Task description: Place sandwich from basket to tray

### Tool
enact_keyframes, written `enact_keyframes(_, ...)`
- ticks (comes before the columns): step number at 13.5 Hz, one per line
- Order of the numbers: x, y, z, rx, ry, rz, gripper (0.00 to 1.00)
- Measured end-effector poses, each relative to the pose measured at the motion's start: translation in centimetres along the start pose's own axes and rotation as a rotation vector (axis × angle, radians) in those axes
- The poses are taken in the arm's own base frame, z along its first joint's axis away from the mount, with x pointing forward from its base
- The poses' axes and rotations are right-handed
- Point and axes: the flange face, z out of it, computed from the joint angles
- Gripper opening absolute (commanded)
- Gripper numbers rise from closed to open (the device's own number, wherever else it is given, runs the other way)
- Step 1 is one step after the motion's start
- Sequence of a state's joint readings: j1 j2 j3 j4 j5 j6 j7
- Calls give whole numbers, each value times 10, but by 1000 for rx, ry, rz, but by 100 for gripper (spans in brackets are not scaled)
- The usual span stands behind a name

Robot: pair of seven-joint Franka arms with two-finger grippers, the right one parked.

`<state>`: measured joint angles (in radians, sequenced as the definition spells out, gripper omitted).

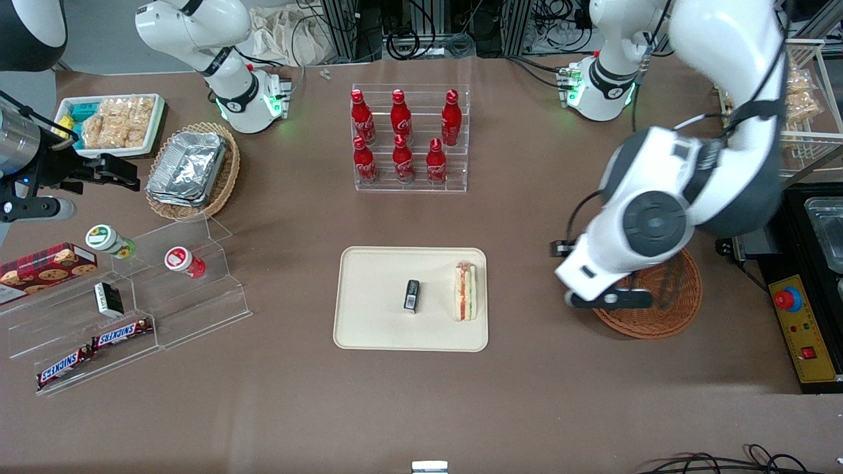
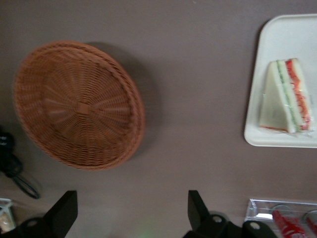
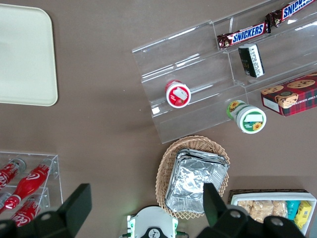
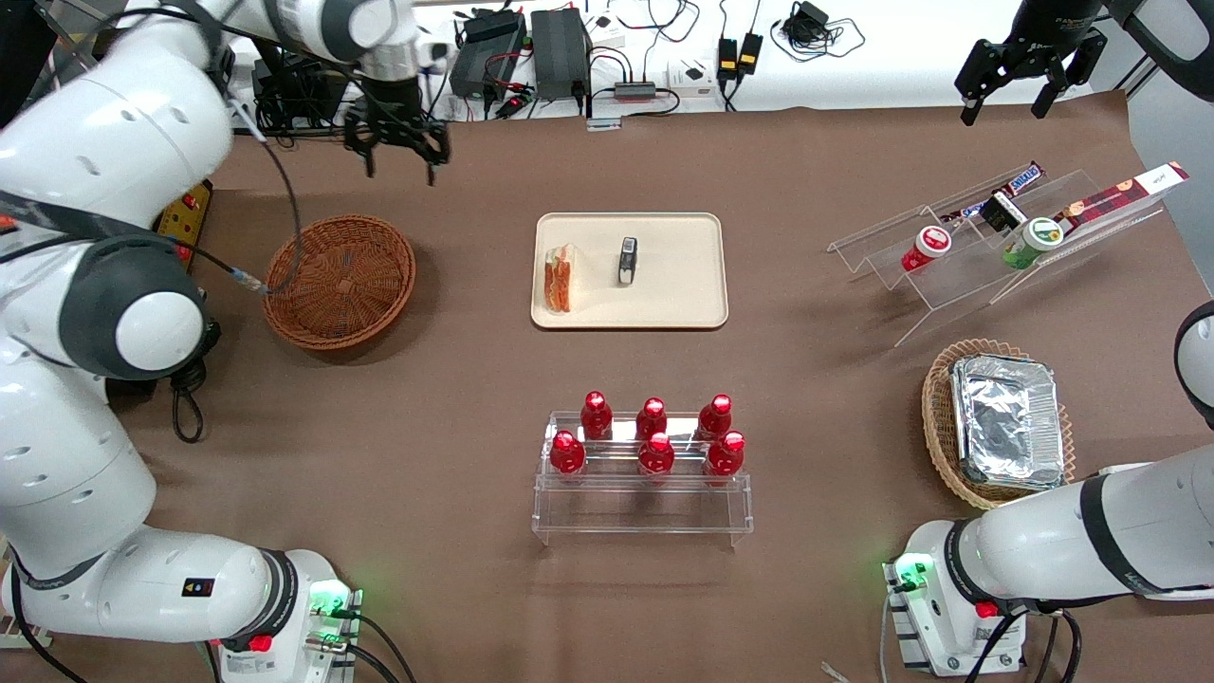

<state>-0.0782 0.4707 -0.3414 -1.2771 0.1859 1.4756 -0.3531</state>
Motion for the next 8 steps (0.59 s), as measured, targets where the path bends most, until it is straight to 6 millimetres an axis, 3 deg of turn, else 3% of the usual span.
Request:
enact_keyframes(4,-9,-109,-37,-18,29,24,99)
enact_keyframes(8,-10,-160,-35,-28,12,-34,99)
